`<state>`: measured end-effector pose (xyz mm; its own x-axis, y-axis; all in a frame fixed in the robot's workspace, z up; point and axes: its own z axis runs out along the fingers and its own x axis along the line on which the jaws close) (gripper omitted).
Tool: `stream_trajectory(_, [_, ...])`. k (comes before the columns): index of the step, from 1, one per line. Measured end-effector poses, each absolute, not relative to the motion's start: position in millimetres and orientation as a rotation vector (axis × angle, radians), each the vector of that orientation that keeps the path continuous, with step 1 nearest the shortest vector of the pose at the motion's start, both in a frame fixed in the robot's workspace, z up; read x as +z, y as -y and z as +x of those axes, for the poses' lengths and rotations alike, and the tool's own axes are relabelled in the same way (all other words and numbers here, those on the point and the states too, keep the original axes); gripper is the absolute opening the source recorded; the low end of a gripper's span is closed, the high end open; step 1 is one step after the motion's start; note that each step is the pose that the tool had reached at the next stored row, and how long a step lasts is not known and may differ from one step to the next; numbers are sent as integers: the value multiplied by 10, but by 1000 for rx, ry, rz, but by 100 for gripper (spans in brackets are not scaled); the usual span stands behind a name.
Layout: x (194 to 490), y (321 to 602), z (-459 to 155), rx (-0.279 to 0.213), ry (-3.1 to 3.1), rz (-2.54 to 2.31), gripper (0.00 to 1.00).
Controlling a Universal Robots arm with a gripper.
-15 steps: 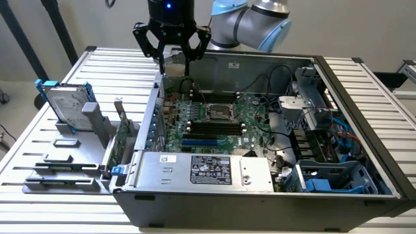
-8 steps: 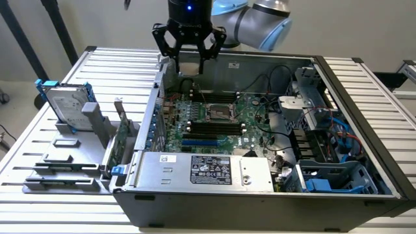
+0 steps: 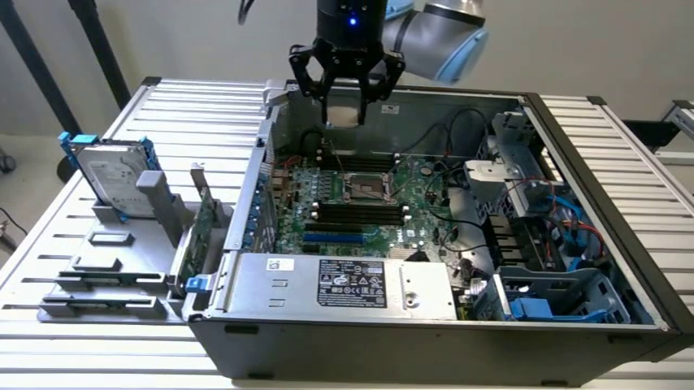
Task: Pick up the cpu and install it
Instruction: 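Pick up the cpu and move it towards the insertion slot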
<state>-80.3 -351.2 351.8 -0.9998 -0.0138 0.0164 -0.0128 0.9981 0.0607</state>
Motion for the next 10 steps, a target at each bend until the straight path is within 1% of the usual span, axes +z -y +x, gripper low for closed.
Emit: stream_trajectory(10, [3337, 3456, -386, -94, 3123, 14, 55])
